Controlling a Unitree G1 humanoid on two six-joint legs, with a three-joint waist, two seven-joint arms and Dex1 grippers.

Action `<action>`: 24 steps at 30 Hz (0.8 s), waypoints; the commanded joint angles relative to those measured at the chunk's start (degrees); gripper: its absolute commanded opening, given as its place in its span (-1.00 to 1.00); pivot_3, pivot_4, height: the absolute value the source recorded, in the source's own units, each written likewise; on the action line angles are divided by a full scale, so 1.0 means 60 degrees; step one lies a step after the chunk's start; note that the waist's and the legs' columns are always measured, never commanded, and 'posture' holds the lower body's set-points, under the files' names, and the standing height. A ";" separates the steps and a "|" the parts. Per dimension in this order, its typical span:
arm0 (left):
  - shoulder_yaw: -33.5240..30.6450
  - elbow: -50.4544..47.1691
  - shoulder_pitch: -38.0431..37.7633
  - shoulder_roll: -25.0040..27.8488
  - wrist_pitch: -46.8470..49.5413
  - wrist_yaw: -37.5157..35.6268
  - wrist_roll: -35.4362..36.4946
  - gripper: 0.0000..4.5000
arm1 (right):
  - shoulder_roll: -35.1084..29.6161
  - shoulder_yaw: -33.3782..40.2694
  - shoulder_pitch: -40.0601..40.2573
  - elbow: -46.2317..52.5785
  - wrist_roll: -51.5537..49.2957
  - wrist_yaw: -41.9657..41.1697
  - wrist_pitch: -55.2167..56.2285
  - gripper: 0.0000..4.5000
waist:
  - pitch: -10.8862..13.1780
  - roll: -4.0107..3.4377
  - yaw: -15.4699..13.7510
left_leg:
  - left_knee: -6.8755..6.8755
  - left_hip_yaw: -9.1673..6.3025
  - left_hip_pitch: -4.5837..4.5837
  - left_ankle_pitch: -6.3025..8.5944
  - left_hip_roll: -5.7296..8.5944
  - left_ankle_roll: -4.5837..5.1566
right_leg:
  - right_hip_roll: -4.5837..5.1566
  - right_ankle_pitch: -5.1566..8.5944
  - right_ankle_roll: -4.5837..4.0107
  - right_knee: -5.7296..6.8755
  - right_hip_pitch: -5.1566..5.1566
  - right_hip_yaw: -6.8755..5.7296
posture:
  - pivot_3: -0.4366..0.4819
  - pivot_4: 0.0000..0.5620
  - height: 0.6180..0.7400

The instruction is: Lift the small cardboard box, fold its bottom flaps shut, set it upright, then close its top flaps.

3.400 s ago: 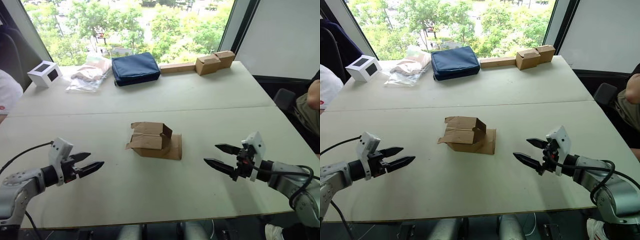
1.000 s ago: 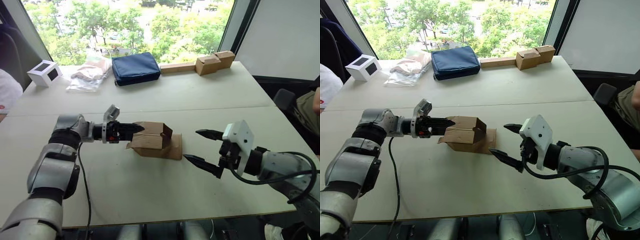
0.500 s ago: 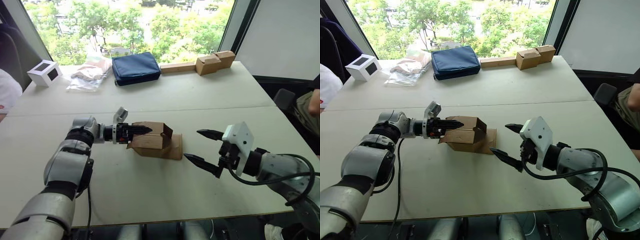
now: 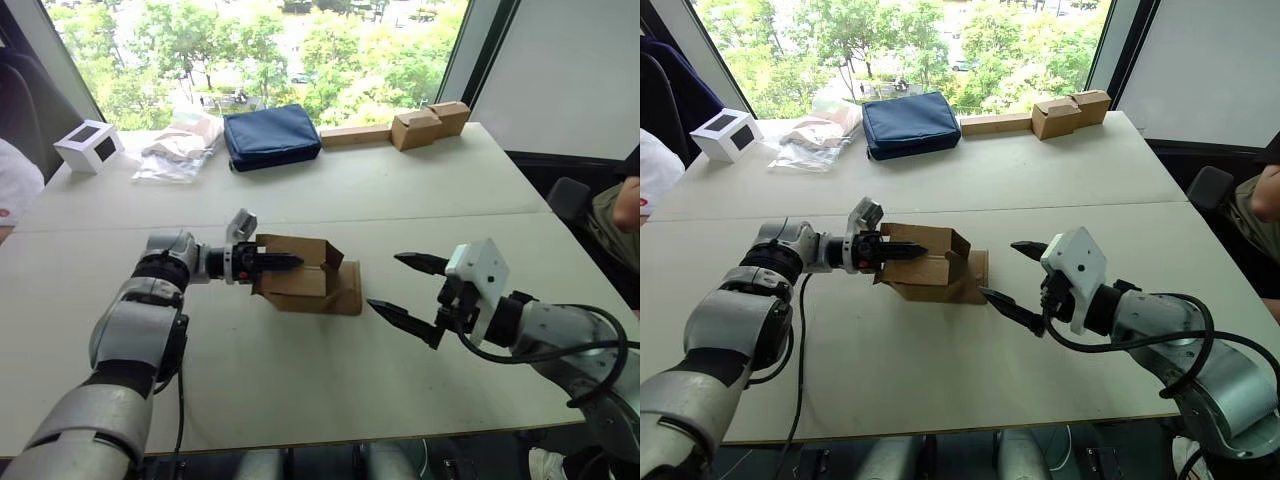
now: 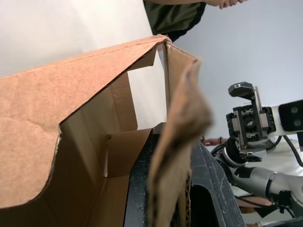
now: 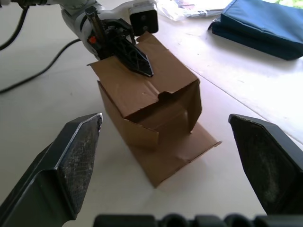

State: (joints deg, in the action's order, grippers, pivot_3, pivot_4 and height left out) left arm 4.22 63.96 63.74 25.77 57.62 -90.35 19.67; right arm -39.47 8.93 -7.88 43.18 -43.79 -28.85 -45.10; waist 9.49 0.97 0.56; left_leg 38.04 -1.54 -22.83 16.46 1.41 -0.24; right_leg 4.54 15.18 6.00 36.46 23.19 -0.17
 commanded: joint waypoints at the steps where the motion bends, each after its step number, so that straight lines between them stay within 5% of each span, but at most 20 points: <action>1: -0.0849 -0.1793 0.0154 0.0337 -0.0727 -0.0190 0.0634 -0.97 | 0.1181 0.0964 -0.0881 -0.0783 -0.1248 0.1302 -0.0067 1.00 | 0.0004 0.0009 0.0008 | 0.0001 -0.0001 -0.0005 -0.0001 -0.0001 -0.0001 | 0.0000 0.0000 0.0000 0.0004 0.0007 0.0000 | -0.05 -0.47 0.95; 4: -0.1232 -0.3384 -0.0016 0.0495 -0.0749 -0.0067 0.1083 -1.00 | 0.2031 0.1149 -0.1598 -0.1397 -0.1556 0.2174 -0.0026 0.69 | -0.0001 -0.0001 0.0003 | 0.0014 -0.0001 -0.0026 -0.0006 -0.0003 -0.0010 | 0.0010 -0.0001 0.0000 0.0035 0.0035 0.0002 | -0.05 -0.47 0.95; 14: -0.1591 -0.6416 -0.0062 0.0952 -0.0634 0.0604 0.2024 -1.00 | 0.4389 0.1000 -0.4396 -0.3066 -0.1650 0.4005 0.0943 -0.97 | -0.0003 -0.0007 0.0026 | 0.0012 0.0000 -0.0042 -0.0021 0.0007 -0.0036 | 0.0006 0.0000 -0.0002 0.0102 0.0074 0.0012 | -0.05 -0.47 0.95; 24: -0.1684 -0.7416 -0.0258 0.1239 -0.0455 0.1274 0.2748 -1.00 | 0.4404 -0.0112 -0.4652 -0.3101 -0.1277 0.3514 0.0844 -0.97 | -0.0003 -0.0008 0.0079 | 0.0012 0.0001 -0.0046 -0.0020 0.0011 -0.0035 | 0.0003 0.0000 -0.0002 0.0106 0.0079 0.0013 | -0.05 -0.47 0.95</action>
State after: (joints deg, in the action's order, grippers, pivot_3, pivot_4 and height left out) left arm -3.97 21.31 62.02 32.28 54.72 -83.22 34.49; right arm -13.18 9.09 -35.38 22.37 -51.84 -6.82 -40.71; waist 9.47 0.92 1.03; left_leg 38.11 -1.54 -23.11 16.34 1.47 -0.44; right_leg 4.56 15.18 5.99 37.10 23.66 -0.09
